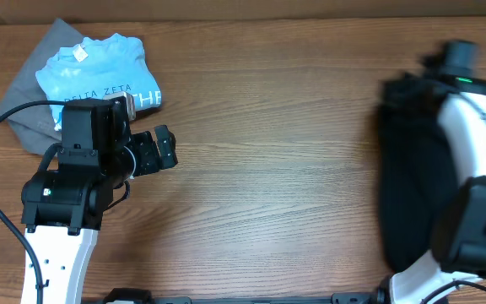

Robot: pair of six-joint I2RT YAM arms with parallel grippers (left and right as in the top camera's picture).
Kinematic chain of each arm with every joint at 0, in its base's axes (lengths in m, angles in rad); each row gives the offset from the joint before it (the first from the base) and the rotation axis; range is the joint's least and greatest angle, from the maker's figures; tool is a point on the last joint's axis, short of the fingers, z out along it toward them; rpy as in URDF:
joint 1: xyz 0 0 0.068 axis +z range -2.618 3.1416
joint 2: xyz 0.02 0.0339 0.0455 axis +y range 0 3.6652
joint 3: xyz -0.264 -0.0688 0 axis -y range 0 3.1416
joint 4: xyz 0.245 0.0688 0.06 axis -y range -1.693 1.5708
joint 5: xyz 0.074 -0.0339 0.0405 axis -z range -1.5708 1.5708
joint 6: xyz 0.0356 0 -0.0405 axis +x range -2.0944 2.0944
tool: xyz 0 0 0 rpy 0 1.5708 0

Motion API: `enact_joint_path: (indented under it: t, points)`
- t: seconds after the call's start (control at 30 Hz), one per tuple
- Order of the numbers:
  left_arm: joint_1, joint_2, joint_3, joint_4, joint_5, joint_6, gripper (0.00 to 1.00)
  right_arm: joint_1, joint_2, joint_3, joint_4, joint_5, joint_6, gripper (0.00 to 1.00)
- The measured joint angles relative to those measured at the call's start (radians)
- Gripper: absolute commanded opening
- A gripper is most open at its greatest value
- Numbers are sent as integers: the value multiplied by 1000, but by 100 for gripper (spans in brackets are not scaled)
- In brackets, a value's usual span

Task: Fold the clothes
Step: 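Grasp the black t-shirt with the right gripper and drag it leftward, then grasp the shirt's left edge with the left gripper, spread with both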

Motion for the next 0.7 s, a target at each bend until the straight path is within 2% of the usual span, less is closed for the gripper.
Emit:
enact_joint_path:
  t: [0.07,0.13,0.2,0.3,0.37,0.57,0.7]
  points:
    - [0,0,0,3,0,0,100,161,-1,3,33,-14,2,55]
    - [0,0,0,3,0,0,100,313,-1,3,67,-20,0,78]
    - [0,0,0,3,0,0,100,455,-1,3,102,-1,1,86]
    - [0,0,0,4,0,0,100,575,-1,4,92,68,7,88]
    - [0,0,0,4,0,0,100,592,-1,20,46,127,14,88]
    - [-1,2,0,58,43,9,100,403,-16,166,-122,222,31,87]
    - [-44,35,3,93,58,24,100,272,-92,208,-195,242,31,88]
